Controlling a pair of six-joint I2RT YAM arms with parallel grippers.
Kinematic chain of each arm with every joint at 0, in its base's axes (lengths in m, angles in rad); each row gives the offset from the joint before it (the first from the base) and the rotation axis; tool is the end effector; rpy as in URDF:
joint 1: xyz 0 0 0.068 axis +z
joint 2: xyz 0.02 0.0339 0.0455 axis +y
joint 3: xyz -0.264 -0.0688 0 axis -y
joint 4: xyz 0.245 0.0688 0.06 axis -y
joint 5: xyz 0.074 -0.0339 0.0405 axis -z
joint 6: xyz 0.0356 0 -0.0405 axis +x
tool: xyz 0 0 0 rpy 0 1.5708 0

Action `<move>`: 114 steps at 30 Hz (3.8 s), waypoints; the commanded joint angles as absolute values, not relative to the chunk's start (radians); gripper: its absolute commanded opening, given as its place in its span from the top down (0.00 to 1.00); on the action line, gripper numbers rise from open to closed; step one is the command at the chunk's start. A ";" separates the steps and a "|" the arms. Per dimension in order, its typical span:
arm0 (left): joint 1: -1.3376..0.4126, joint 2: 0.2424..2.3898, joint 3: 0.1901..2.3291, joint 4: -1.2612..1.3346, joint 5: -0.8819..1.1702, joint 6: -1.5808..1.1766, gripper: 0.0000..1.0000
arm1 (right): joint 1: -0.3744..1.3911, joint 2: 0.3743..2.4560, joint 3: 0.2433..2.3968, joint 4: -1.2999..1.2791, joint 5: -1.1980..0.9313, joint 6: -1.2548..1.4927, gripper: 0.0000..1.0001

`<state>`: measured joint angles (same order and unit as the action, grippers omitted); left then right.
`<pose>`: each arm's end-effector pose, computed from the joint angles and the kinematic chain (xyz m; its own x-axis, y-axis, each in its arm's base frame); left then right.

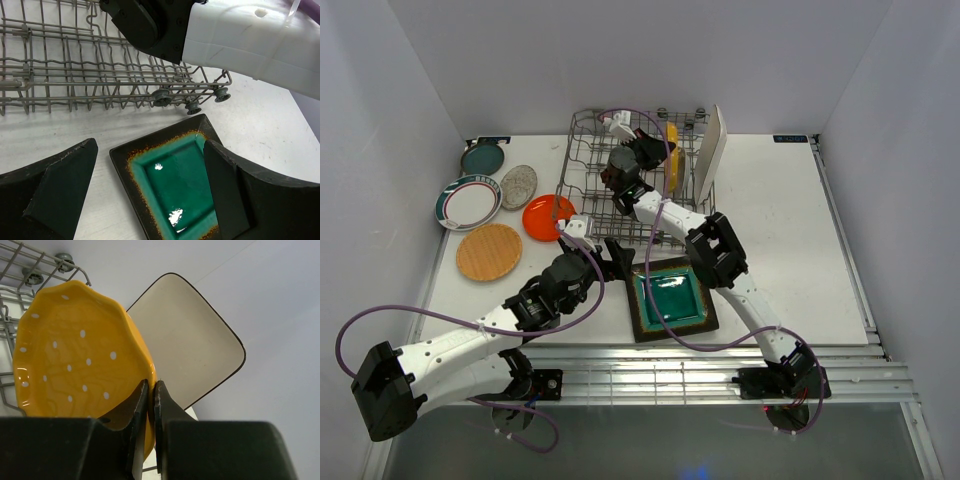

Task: Load the plates into the dish rack
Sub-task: Insert the plate into the dish rack.

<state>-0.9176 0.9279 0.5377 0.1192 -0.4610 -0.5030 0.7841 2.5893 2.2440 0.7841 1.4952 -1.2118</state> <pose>0.1421 -0.1597 0.2587 -0.3598 -0.2402 -0.9016 0.3165 0.8776 -0.3601 0.4251 0.3739 0.2581 -0.4428 -0.5415 -0.7147 0.4874 0.5236 -0.6987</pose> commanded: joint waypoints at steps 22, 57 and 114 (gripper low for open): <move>-0.914 0.911 0.561 0.117 -0.460 -0.517 0.02 | 0.813 2.619 2.313 0.893 1.559 -1.198 0.92; -0.913 0.897 0.561 0.114 -0.471 -0.514 0.02 | 0.811 2.597 2.270 1.043 1.588 -1.336 0.52; -0.913 0.594 0.416 0.183 -0.557 -0.532 0.02 | 0.853 2.189 2.105 0.406 1.336 -0.668 0.33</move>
